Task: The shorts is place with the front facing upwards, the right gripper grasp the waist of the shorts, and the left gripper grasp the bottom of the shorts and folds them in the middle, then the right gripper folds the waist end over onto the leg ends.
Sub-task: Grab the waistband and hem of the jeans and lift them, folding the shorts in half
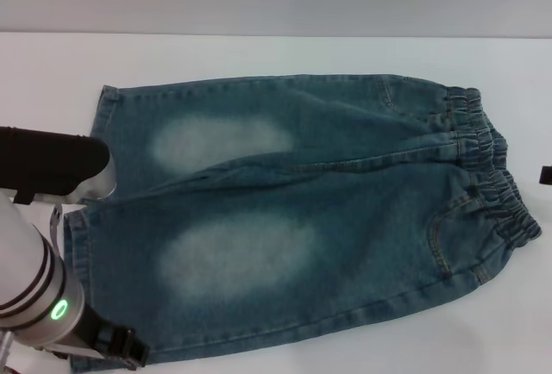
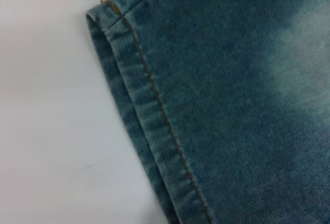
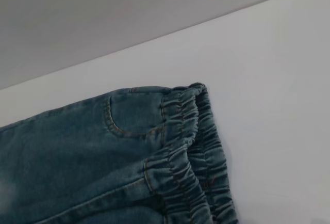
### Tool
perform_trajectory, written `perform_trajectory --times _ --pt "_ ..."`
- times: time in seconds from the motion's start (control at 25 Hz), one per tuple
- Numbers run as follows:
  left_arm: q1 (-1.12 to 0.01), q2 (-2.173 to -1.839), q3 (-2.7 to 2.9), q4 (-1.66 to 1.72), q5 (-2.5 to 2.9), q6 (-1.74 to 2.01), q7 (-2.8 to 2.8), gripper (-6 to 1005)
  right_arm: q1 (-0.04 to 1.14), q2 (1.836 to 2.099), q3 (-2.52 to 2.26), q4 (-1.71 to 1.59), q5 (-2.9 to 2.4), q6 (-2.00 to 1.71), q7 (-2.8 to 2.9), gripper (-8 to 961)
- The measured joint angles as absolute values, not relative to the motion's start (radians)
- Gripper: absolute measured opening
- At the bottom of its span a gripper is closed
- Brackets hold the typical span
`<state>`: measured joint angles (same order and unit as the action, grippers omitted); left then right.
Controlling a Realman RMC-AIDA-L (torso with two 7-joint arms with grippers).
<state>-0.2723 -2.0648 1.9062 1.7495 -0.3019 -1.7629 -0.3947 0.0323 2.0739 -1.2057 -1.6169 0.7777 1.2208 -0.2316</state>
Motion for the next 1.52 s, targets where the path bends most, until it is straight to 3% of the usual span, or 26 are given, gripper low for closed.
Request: perform_trajectory --times 0.96,1.4,1.52 --pt "-0.308 -2.064 1.91 1.678 -0.307 -1.744 -0.369 700 0.033 2.074 -1.197 -1.622 0.778 1.234 -0.232 727" --pt "-0.329 -2.065 1.914 1.692 -0.319 -1.751 -0.358 480 0.031 2.075 -1.199 -1.627 0.778 1.236 -0.229 726" --pt "-0.33 -2.065 1.913 1.694 -0.328 -1.747 -0.355 361 0.031 2.075 -1.201 -1.628 0.778 1.237 -0.226 726"
